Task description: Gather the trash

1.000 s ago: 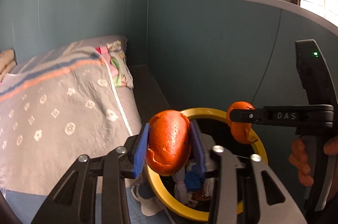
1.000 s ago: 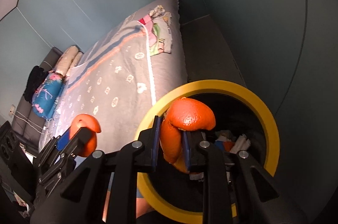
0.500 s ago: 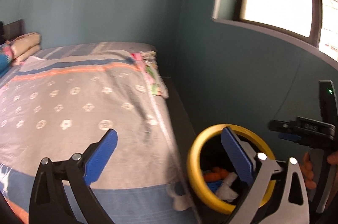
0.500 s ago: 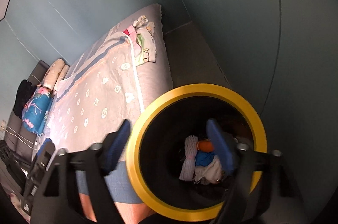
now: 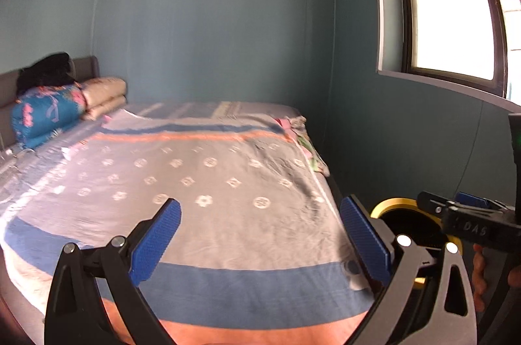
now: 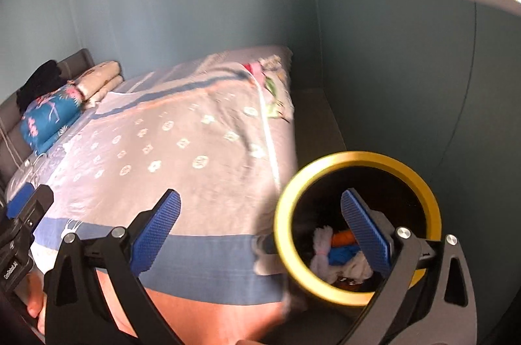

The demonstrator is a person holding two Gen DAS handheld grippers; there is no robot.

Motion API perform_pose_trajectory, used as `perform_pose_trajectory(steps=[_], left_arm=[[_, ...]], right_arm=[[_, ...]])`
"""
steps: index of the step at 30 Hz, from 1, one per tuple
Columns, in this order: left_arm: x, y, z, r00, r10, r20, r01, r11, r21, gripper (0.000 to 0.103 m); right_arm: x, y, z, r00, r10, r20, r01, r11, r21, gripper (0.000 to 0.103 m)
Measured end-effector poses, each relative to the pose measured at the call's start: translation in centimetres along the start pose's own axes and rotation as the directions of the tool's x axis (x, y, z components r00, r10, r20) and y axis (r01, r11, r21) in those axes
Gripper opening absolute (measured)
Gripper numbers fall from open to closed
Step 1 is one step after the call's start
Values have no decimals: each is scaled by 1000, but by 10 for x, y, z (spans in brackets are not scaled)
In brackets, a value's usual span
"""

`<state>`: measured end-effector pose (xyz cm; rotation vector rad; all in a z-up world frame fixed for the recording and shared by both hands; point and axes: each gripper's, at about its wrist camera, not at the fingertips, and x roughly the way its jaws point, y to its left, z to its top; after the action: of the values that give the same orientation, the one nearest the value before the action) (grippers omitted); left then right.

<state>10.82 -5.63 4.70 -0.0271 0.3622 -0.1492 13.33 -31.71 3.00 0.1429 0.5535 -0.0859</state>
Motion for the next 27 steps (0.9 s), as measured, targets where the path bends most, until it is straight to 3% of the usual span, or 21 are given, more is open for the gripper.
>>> perform_pose_trajectory(steps=[7, 14, 18, 27], left_arm=[[-50, 23, -5, 998, 42, 51, -40, 999, -34, 95], [-72, 37, -7, 997, 51, 63, -46, 995, -84, 95], [-77, 42, -9, 998, 39, 53, -33, 993, -110, 95], [-76, 46, -11, 998, 39, 49, -33, 992, -123, 95]], right_arm=[[-42, 52, -28, 988, -59, 145, 62, 998, -18, 95], [-78, 78, -42, 948, -102, 302, 116, 993, -29, 95], [-89, 77, -39, 938, -108, 329, 121, 992, -19, 95], [-92, 75, -32, 947, -102, 305, 112, 994, -15, 95]])
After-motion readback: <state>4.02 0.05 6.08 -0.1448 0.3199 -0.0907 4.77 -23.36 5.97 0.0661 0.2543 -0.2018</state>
